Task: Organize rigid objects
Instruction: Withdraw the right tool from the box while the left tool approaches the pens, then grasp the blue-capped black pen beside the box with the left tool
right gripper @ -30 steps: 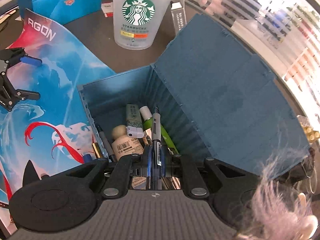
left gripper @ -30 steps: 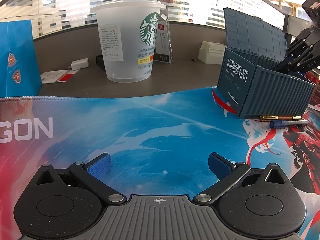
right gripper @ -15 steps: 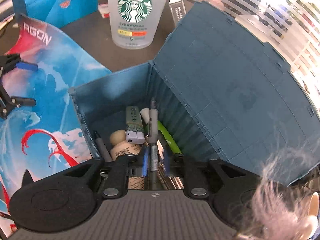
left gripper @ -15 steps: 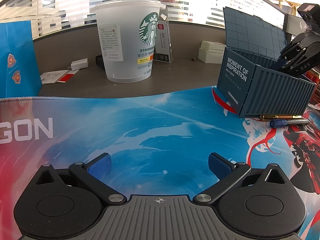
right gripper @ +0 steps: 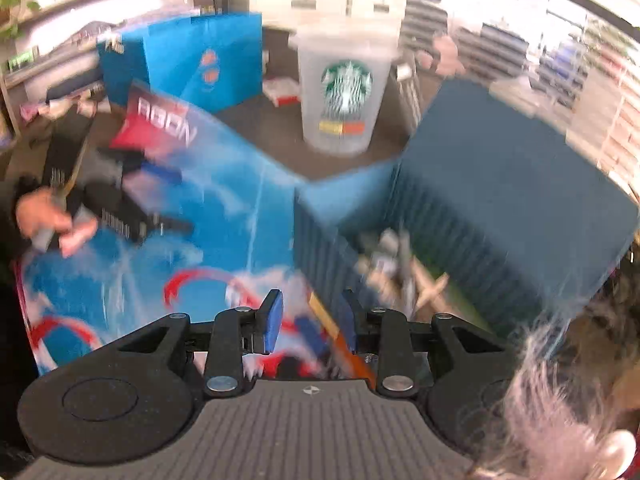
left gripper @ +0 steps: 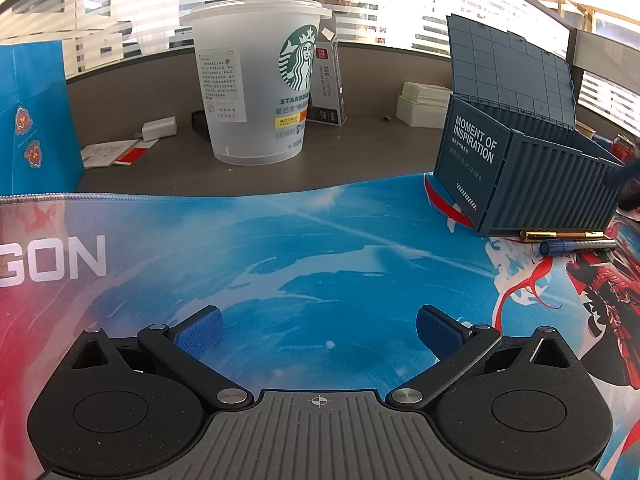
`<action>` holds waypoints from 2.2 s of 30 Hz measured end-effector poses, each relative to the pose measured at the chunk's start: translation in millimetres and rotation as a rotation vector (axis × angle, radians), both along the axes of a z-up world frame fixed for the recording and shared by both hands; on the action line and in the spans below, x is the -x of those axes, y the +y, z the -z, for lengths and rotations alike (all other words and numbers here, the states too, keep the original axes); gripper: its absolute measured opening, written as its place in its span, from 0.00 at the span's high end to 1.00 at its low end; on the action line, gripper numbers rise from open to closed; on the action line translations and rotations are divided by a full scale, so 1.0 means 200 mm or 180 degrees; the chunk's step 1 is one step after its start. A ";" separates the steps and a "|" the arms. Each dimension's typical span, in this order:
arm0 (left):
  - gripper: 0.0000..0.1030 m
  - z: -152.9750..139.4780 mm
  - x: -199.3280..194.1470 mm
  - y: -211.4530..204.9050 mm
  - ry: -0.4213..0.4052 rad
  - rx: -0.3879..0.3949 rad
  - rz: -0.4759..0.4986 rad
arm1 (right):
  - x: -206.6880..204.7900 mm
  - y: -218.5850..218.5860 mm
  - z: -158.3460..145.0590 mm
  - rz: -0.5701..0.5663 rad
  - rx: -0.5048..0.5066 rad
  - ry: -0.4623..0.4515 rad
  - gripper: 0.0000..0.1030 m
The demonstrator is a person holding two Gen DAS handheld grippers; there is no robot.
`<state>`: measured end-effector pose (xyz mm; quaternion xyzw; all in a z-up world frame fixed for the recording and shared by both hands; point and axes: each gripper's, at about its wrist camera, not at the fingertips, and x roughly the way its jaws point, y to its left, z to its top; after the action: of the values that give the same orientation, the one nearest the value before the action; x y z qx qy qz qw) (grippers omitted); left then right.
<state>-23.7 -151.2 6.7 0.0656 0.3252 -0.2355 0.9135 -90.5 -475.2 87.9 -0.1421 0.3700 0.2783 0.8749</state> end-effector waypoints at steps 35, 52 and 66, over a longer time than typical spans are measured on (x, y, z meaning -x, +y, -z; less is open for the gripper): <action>0.00 -0.10 0.15 -1.02 -0.0148 -0.0305 0.2973 | 0.43 -0.56 0.47 0.1130 -0.1878 -0.0103 0.00; 0.06 -0.06 0.19 -1.13 -0.0093 -0.0471 0.3264 | 0.45 -0.65 0.49 0.1194 -0.2383 -0.0001 0.00; 0.79 -0.03 0.25 -1.07 -0.0228 -0.0271 0.3333 | 0.46 -0.68 0.50 0.1190 -0.2511 -0.0004 0.00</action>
<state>-74.6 -364.8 12.5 0.2643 0.2266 -0.6446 0.6806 -183.0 -610.6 -11.6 0.2723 0.2543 0.2350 0.8978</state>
